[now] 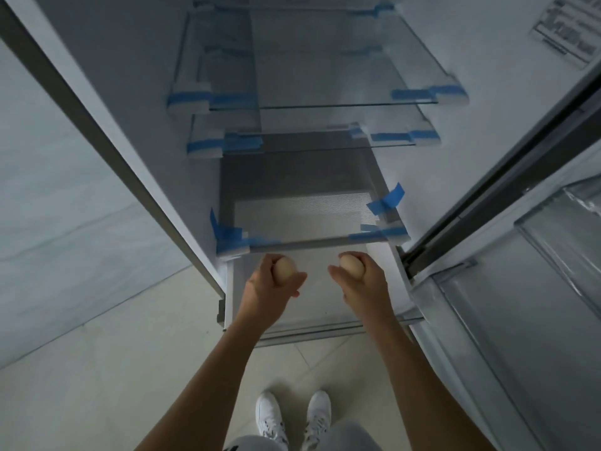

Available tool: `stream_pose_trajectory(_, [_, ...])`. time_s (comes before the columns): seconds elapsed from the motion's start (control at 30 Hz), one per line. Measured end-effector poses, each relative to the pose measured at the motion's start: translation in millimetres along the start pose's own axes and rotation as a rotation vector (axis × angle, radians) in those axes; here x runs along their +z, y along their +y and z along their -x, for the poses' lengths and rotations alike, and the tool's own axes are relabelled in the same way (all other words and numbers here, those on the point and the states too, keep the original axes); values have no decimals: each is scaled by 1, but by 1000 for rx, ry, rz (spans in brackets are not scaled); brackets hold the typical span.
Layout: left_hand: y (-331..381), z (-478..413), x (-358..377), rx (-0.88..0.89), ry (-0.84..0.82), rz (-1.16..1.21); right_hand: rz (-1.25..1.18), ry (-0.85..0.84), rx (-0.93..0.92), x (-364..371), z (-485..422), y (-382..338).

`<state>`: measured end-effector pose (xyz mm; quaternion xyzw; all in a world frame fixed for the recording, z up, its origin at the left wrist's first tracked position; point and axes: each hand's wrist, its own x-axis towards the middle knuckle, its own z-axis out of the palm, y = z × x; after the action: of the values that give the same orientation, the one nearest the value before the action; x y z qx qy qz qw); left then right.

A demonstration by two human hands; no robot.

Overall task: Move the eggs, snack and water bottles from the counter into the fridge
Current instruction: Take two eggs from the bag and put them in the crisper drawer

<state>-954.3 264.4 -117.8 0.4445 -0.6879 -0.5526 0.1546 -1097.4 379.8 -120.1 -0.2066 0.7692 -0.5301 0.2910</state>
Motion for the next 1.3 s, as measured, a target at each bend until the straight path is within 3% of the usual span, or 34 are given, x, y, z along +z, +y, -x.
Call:
stream_pose_trajectory(0.13, [-14, 14, 1, -48, 24, 0, 126, -32, -59, -3, 5, 10])
stream_pose_trajectory(0.53, [-60, 4, 3, -192, 76, -127, 256, -201, 7, 4, -10, 55])
stream_pose_trajectory(0.7, [-77, -25, 6, -216, -13, -193, 432, -276, -35, 10, -33, 61])
stream_pose_trajectory(0.97, [-88, -73, 22, -194, -222, -456, 605, -498, 116, 28, -77, 77])
stream_pose_trajectory(1.3, [-110, -111, 41, -380, -268, -468, 627, -502, 250, 51, -104, 105])
